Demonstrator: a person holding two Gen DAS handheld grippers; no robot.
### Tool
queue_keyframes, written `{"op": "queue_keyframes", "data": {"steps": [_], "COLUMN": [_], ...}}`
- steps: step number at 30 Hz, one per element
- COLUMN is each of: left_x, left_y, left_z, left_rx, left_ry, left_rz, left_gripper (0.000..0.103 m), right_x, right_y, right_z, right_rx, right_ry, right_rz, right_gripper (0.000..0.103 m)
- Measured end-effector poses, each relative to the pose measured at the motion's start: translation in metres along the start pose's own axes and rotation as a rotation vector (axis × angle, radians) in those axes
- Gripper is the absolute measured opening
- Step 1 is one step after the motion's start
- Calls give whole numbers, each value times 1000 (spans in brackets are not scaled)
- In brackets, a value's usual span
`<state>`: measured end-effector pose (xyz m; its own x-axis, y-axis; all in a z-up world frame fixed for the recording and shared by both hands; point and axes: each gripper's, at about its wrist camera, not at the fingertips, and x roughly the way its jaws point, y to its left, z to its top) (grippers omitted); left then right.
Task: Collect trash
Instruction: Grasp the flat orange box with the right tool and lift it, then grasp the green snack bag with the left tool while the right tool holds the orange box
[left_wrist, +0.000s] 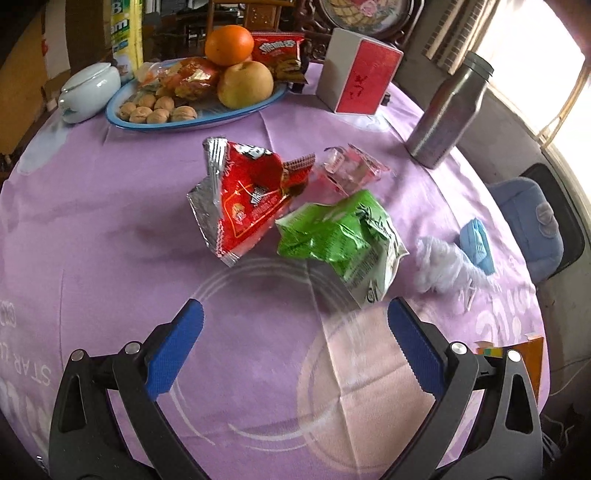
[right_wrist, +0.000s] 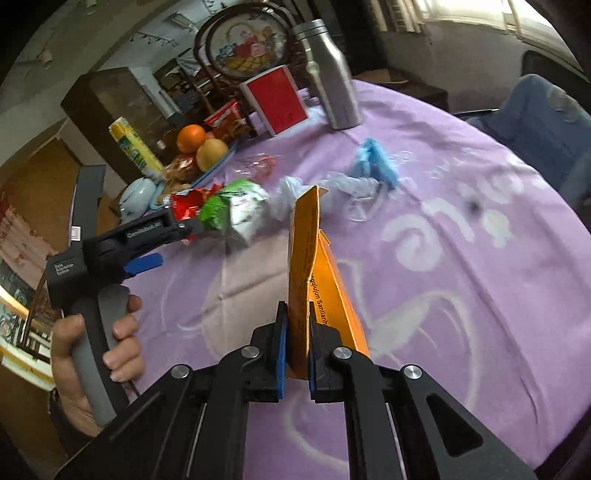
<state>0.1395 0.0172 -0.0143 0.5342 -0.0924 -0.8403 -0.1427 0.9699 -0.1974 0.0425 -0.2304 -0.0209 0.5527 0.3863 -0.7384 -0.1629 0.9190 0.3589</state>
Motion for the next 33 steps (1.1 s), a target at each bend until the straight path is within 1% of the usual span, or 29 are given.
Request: {"op": "queue_keyframes", "data": {"steps": [3, 8, 11, 21, 26, 29, 31, 33], "left_x": [1, 5, 9, 21, 27, 30, 31, 30], "left_y": [-4, -14, -18, -42, -50, -49, -45, -35], "left_z": [-2, -6, -9, -23, -26, -26, -24, -20], "left_rx": [12, 34, 38, 117, 140, 134, 106, 50], "left_ry": [2, 26, 46, 73, 87, 105, 126, 147], "left_rz": [-4, -46, -58, -44, -50, -82, -122, -194], "left_gripper": [96, 96, 96, 96, 97, 97, 97, 96], "right_x": [-5, -11, -13, -21, -21, -23, -26, -29], "right_y": [-11, -28, -36, -52, -59, -62, -65, -67], "right_z": [-8, -19, -25, -37, -41, -41, -40, -40], "right_rx": [20, 50, 59, 68, 82, 89, 95, 98], "right_ry": [-1, -11, -14, -35, -34, -45, -57, -69], "right_rz": [-12, -26, -30, -23, -15, -18, -18, -19], "right_gripper": [10, 10, 10, 10, 10, 10, 10, 10]}}
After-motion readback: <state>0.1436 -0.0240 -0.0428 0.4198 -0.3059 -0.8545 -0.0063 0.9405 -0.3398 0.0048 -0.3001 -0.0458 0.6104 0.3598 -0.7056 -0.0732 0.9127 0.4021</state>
